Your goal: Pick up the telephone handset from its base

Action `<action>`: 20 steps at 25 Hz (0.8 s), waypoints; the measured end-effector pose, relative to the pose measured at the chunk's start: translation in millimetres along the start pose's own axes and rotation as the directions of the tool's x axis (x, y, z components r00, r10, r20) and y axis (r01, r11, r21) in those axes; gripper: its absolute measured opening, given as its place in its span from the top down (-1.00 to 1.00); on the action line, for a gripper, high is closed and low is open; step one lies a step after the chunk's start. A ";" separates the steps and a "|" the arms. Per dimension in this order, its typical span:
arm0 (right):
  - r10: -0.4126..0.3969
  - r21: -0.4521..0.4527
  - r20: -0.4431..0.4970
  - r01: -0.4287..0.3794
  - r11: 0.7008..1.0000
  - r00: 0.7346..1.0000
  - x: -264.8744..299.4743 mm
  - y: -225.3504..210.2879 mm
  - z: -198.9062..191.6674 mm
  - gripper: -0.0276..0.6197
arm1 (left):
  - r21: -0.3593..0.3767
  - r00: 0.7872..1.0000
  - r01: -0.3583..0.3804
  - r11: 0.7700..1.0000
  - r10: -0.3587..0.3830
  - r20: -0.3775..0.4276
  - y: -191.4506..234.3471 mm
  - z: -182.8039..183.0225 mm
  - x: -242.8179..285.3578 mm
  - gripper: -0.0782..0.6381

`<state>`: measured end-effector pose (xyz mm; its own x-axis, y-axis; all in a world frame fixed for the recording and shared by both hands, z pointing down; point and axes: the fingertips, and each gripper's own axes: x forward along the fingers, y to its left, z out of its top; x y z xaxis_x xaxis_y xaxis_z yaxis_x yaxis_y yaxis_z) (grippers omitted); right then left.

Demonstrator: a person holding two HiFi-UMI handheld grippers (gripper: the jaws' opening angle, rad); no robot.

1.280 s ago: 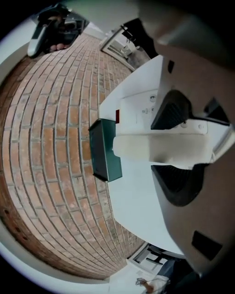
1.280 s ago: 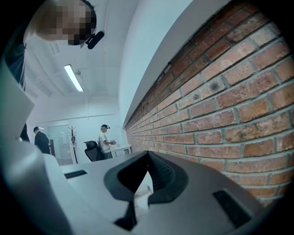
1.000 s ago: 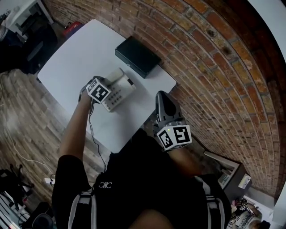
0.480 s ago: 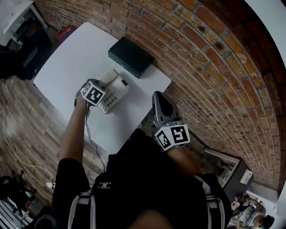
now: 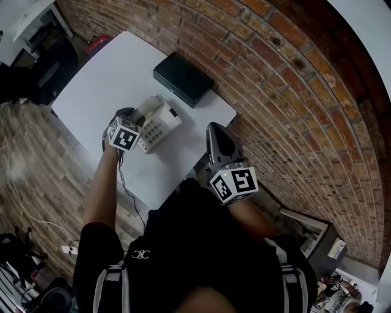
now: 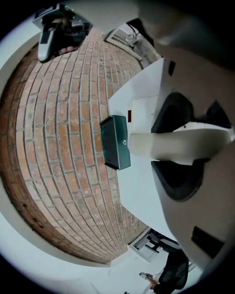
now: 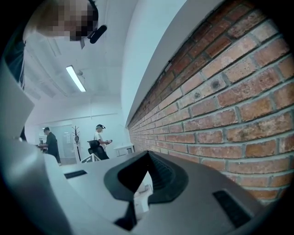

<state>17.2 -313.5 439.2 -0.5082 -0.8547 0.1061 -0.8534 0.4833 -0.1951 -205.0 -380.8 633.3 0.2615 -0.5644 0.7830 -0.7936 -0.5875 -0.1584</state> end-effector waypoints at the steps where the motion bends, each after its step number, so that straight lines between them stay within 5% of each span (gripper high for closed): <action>1: 0.007 0.000 0.006 -0.007 1.000 1.000 -0.4 1.0 0.6 0.92 | -0.023 1.000 -0.002 1.000 0.003 0.024 0.7 1.4 -5.2 0.26; 5: 0.035 -0.003 0.022 -0.035 0.999 0.999 -2.6 4.3 2.7 0.92 | -0.110 0.996 -0.001 0.994 0.012 0.092 2.1 1.6 -23.4 0.26; 20: 0.191 0.018 0.062 -0.192 0.981 0.980 18.1 46.6 13.0 0.92 | -0.186 0.970 -0.114 0.976 0.151 0.193 -6.5 11.9 -113.6 0.27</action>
<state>-30.3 -308.9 419.3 -0.6537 -0.7567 0.0063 -0.7376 0.6352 -0.2292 -223.0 -319.8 538.3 0.2401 -0.7476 0.6192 -0.9066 -0.4007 -0.1322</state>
